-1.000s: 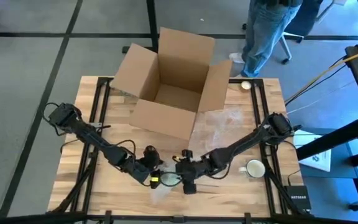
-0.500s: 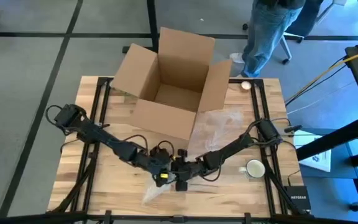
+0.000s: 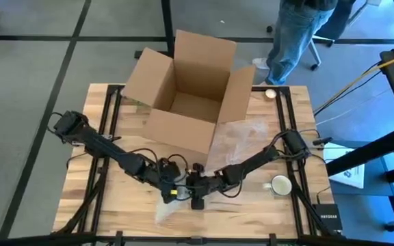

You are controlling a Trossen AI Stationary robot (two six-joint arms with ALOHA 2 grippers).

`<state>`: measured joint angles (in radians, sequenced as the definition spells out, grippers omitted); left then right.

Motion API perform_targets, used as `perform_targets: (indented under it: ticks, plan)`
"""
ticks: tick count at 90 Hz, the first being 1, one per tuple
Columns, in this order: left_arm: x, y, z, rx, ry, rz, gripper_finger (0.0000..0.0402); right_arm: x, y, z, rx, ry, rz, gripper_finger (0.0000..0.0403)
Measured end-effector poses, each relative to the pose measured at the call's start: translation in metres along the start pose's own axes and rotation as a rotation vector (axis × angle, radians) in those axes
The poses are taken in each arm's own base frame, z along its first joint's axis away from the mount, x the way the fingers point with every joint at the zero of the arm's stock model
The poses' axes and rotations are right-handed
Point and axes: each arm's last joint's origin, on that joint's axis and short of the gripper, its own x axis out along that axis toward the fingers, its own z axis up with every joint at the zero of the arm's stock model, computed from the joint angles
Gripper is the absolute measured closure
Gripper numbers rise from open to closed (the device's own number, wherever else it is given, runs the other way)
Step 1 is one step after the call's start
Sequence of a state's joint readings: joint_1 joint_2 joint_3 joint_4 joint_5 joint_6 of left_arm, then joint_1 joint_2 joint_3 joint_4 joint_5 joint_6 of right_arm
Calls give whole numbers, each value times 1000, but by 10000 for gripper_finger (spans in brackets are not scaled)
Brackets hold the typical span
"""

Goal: Wrap mug
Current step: Wrap the green mug with bubble wrap

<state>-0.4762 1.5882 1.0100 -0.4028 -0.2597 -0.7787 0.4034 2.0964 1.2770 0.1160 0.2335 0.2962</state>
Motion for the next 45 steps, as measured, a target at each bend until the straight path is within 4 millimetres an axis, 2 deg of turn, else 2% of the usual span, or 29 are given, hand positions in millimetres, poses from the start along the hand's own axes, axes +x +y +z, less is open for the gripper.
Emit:
perform_targets:
  ticks: [13,25,45]
  plan:
    - [-15,7,0,-23,61,-7,231,-1,1,4,-18,31,1,237]
    - [-16,9,-1,-34,150,-61,231,-2,2,4,-23,47,3,237]
    - [1,10,-13,-59,200,-34,231,-2,2,3,-26,57,1,237]
